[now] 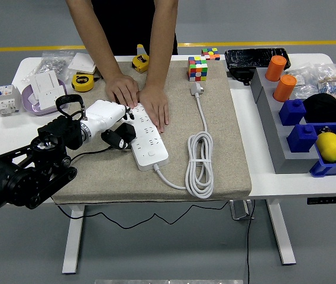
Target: Pick up the plug,place it near the board,insert it into the board,press the button
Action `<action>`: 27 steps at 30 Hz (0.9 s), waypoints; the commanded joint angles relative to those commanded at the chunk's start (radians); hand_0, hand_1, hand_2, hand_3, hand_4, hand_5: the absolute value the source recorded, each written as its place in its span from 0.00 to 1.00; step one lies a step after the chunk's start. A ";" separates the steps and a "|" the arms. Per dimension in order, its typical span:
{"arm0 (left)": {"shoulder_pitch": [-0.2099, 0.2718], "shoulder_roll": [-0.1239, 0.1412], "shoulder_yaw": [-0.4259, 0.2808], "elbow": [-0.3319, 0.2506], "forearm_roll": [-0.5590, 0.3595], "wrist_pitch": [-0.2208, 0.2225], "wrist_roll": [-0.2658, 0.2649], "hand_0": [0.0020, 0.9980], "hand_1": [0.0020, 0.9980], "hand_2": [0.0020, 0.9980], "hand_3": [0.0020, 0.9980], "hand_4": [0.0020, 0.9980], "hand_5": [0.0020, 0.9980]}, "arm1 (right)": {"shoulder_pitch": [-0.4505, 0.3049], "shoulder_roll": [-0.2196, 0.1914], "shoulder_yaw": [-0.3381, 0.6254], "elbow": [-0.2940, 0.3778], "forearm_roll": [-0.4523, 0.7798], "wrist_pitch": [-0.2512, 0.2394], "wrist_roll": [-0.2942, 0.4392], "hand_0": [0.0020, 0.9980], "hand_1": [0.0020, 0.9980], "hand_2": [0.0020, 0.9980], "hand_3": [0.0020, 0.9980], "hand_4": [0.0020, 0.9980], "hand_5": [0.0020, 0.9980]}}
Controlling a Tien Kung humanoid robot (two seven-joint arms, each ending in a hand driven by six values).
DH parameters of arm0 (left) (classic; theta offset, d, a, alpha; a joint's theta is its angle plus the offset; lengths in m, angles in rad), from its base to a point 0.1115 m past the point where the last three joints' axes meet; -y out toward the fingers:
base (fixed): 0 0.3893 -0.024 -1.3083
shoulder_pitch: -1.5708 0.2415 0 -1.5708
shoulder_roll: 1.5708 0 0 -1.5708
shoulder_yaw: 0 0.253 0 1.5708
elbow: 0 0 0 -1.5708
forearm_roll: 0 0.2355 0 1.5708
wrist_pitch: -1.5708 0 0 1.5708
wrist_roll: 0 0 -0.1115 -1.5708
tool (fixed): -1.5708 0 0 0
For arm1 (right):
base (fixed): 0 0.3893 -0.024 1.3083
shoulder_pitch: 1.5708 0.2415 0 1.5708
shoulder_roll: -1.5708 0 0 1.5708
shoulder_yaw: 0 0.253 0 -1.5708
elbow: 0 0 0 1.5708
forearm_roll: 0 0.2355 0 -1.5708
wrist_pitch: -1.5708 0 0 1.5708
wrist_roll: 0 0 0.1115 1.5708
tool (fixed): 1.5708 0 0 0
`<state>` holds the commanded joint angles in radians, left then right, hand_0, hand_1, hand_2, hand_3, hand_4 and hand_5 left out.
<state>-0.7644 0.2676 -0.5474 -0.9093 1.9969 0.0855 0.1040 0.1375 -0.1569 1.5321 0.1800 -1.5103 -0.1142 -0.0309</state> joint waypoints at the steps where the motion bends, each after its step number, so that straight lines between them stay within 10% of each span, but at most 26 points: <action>1: 0.002 0.001 -0.002 -0.001 0.000 -0.001 0.001 0.73 0.79 0.71 0.72 1.00 0.35 | 0.000 0.000 0.000 0.000 0.000 -0.001 0.001 1.00 0.88 0.79 0.85 1.00 0.88; 7: 0.004 0.006 -0.001 -0.004 -0.003 -0.002 0.009 0.72 0.78 0.71 0.72 1.00 0.35 | 0.000 0.000 0.001 0.000 0.000 -0.002 0.001 1.00 0.88 0.79 0.85 1.00 0.86; 8: 0.003 0.006 -0.001 -0.004 -0.002 -0.004 0.010 0.43 0.44 0.42 0.51 1.00 0.36 | 0.000 0.000 0.001 0.000 -0.001 -0.002 0.001 1.00 0.89 0.79 0.85 1.00 0.84; 13: 0.004 0.004 0.004 0.000 0.001 -0.002 0.016 0.43 0.44 0.42 0.51 1.00 0.36 | 0.000 0.000 0.002 0.000 -0.001 -0.002 0.002 1.00 0.89 0.79 0.85 1.00 0.84; 14: 0.004 0.003 0.005 0.001 0.002 0.002 0.017 0.31 0.25 0.30 0.39 1.00 0.37 | 0.000 0.000 0.002 0.000 -0.001 -0.002 0.003 1.00 0.89 0.79 0.85 1.00 0.83; 27: 0.000 -0.005 0.007 0.016 0.017 0.037 0.016 0.24 0.14 0.21 0.28 0.94 0.38 | 0.004 -0.001 0.005 0.000 -0.003 -0.004 0.004 1.00 0.89 0.79 0.84 1.00 0.82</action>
<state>-0.7645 0.2630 -0.5400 -0.8936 2.0141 0.1227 0.1200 0.1411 -0.1577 1.5373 0.1800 -1.5130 -0.1182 -0.0269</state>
